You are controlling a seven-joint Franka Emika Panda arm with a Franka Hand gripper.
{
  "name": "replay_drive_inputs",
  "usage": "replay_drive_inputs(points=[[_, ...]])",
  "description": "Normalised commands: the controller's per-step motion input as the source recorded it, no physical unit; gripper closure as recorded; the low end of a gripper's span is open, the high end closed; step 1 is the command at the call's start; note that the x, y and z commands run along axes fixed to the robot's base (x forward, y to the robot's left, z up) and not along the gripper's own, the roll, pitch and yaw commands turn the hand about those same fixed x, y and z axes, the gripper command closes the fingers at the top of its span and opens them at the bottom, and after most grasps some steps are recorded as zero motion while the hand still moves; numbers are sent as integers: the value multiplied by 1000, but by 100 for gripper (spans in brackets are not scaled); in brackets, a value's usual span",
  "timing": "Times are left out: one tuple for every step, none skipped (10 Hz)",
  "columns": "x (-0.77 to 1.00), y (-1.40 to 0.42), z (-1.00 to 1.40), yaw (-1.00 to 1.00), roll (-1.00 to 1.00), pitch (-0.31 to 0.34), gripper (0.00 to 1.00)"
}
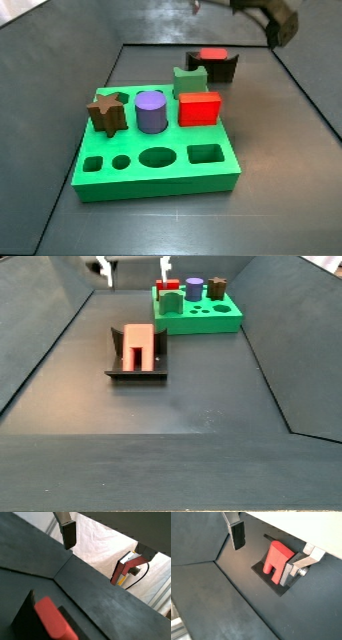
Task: Pick up the square-circle object. Move up. Rotate the square-circle object. Place the square-circle object on the fixture. Regrasp the square-circle object. Move to above the board. Insert the square-circle object.
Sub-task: Regrasp the square-circle object.
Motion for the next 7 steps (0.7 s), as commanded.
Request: replay_drive_inputs(points=[[74, 53, -1000, 16, 75, -149, 0], [79, 49, -1000, -25, 71, -132, 0], [84, 46, -1000, -44, 64, -114, 0], [88, 41, -1000, -60, 61, -91, 0], [93, 37, -1000, -66, 58, -64, 0], [95, 25, -882, -67, 54, -30, 0], [86, 14, -729, -61, 56, 1, 0]])
